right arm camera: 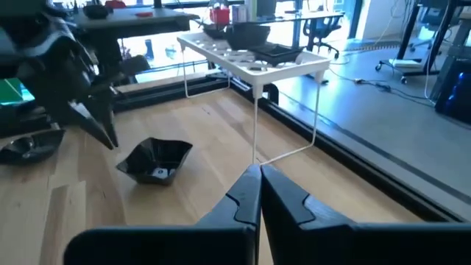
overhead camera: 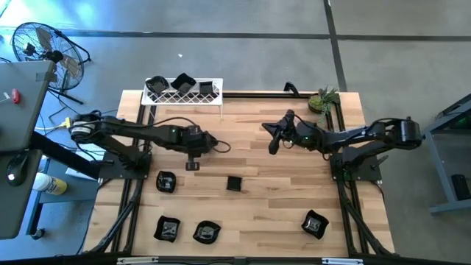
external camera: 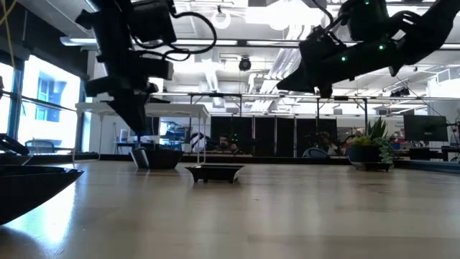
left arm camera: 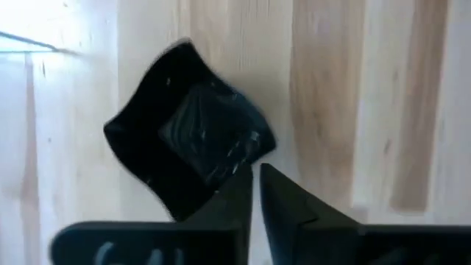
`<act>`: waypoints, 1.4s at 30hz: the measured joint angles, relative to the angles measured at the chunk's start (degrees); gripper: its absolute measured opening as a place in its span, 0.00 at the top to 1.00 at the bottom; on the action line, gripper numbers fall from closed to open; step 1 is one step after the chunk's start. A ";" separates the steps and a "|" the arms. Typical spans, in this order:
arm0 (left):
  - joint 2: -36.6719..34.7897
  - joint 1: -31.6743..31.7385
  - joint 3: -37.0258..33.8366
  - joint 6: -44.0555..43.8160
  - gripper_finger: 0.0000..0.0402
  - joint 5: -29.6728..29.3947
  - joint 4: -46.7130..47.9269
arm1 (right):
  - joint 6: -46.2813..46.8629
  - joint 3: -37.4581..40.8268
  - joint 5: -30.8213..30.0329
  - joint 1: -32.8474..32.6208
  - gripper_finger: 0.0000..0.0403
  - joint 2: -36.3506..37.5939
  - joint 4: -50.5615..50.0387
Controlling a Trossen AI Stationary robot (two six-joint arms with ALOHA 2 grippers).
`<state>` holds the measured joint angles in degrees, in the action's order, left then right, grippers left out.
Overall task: Pick & Place Mini shaped plates
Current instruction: Stack the black distorted square plate on top of the black distorted square plate on the shelf
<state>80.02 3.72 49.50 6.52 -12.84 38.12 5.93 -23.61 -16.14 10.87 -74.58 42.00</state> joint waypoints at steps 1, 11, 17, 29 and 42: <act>0.44 0.37 0.08 1.77 0.92 0.00 0.53 | 0.00 0.24 0.00 0.00 0.99 0.37 -0.11; 3.29 0.40 0.30 18.08 0.68 -0.84 -0.28 | -0.85 0.21 0.02 0.00 0.99 0.76 -0.09; 6.07 0.40 0.28 22.90 0.71 -0.76 -0.76 | -0.91 0.21 0.02 0.00 0.99 0.76 0.07; 8.83 0.40 0.26 24.97 0.97 -0.83 -1.52 | -1.24 0.21 0.01 0.00 0.99 0.76 0.09; 3.10 0.38 14.12 27.93 0.99 -3.36 15.04 | -2.00 0.19 0.02 0.00 0.99 0.76 -0.06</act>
<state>83.12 4.10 63.62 34.45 -16.20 53.16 3.93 -23.42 -16.12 10.87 -73.82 41.94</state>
